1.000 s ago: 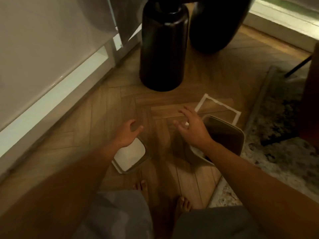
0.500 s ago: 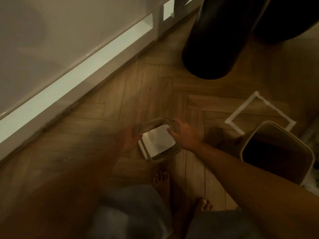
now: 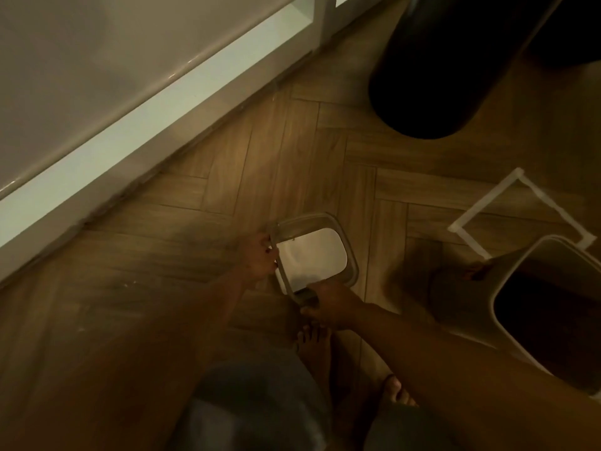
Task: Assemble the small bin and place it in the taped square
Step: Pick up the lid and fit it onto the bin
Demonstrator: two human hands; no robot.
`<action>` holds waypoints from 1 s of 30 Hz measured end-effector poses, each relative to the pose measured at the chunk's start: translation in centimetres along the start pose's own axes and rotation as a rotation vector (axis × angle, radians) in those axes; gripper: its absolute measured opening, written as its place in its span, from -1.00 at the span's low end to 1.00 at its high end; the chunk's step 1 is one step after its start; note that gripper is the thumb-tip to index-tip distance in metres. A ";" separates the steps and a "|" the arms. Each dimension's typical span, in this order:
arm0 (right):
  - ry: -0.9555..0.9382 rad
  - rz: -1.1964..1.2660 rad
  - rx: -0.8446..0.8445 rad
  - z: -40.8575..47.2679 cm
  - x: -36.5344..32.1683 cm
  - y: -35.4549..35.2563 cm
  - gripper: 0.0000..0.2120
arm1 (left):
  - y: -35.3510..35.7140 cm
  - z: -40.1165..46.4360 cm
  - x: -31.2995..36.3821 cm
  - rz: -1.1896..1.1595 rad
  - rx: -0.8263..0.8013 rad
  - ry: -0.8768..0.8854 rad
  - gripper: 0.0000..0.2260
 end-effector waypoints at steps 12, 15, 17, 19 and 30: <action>-0.049 -0.031 0.078 -2.0 0.4 -4.0 -0.61 | -0.5 0.7 5.9 -0.119 -0.068 -0.140 -0.63; -0.081 -0.034 0.158 -3.0 0.4 -5.8 -0.66 | -0.7 0.4 8.3 -0.125 -0.034 -0.168 -0.63; -0.080 -0.009 0.201 -3.8 0.5 -7.3 -0.68 | -0.8 0.3 9.9 -0.134 -0.064 -0.181 -0.69; -0.084 0.031 0.248 -4.8 0.7 -9.0 -0.72 | -1.0 0.0 11.5 -0.115 -0.055 -0.188 -0.78; -0.014 0.453 0.630 -13.4 0.4 -20.6 -0.82 | -1.3 -2.9 21.6 0.054 0.012 0.136 -0.82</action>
Point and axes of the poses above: each hand's wrist, its own z-axis towards the middle knuckle, its own y-axis out of the palm, x = y × z, the point moved 2 cm from there along z, towards the middle knuckle, and after that the axes turned 11 degrees about x, right-handed, at the moved point
